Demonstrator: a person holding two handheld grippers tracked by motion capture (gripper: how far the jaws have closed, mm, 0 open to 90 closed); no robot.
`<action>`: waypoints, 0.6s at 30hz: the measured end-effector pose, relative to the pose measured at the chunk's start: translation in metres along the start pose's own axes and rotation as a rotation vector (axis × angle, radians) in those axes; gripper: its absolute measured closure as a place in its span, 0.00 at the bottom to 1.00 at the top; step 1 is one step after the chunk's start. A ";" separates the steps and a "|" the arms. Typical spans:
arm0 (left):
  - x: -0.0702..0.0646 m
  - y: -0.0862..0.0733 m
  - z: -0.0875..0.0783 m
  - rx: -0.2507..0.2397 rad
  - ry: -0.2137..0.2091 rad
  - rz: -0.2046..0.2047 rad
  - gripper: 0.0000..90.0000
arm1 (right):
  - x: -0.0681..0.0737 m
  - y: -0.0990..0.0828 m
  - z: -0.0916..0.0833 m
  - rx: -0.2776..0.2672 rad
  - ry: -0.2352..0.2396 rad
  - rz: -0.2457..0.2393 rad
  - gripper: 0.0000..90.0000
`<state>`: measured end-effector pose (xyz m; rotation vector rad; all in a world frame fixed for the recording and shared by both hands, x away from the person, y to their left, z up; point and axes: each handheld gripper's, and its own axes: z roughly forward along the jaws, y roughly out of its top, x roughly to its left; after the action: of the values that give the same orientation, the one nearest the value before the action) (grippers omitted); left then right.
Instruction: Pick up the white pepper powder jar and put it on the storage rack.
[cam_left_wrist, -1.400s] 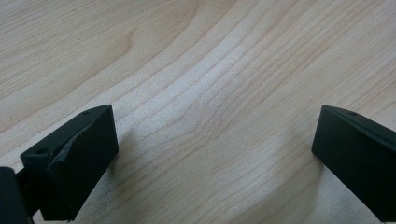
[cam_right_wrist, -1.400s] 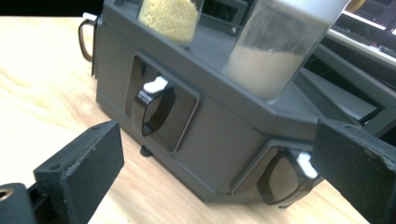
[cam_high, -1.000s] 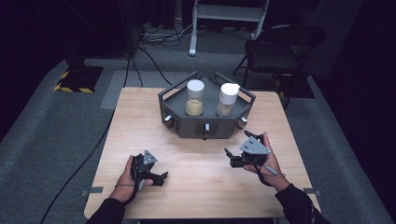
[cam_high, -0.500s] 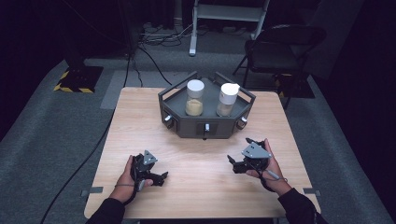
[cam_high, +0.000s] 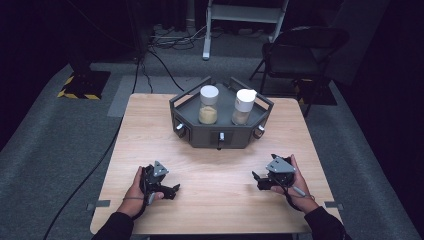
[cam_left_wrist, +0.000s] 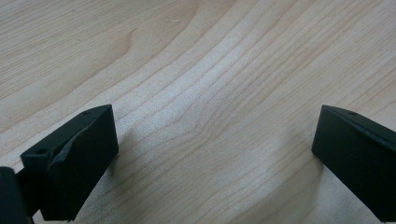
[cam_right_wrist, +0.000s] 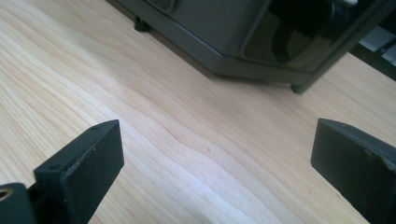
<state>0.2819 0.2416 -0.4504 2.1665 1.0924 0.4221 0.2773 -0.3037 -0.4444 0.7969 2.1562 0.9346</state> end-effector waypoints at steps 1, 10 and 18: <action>0.000 0.000 0.000 0.000 0.000 0.000 0.00 | -0.001 -0.001 0.000 0.007 -0.002 0.001 0.03; 0.000 0.000 0.000 0.001 0.000 0.000 0.00 | -0.006 -0.005 -0.001 0.054 0.001 0.019 0.03; 0.000 0.000 0.000 0.000 0.000 0.001 0.00 | -0.018 -0.010 -0.003 0.095 0.031 0.095 0.02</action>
<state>0.2820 0.2417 -0.4504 2.1671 1.0916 0.4217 0.2834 -0.3238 -0.4455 0.9441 2.2196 0.9024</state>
